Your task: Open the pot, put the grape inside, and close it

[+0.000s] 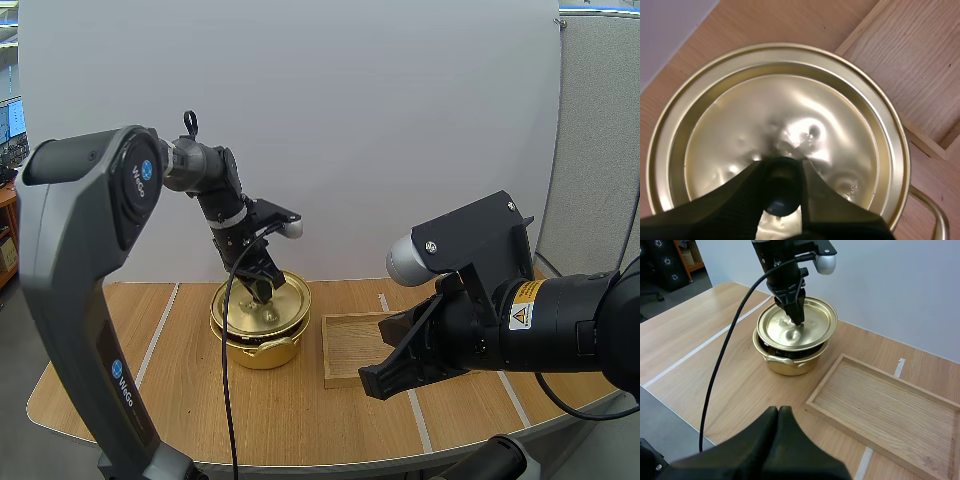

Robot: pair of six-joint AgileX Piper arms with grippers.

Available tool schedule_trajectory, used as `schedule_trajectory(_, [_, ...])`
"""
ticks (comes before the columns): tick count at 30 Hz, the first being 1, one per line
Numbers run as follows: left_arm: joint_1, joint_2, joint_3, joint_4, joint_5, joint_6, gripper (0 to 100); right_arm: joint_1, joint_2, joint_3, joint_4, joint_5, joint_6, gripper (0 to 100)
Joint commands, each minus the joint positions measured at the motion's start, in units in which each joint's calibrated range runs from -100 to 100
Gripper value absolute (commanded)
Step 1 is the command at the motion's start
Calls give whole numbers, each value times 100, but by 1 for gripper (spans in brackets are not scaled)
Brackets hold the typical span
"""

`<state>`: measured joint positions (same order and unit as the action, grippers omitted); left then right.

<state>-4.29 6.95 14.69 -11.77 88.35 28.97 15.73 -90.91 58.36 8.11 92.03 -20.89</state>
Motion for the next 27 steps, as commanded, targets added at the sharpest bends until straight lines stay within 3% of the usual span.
schedule_trajectory(1, [-21,-114,19,-79,40,-16,0,-19,-47,22,-16,-39,-8,0])
schedule_trajectory(13, [-21,-114,19,-79,774,-16,0,-19,-47,22,-16,-39,-8,0])
schedule_trajectory(27, [-21,155,19,49,557,-16,0,-19,-47,22,-16,-22,-8,0])
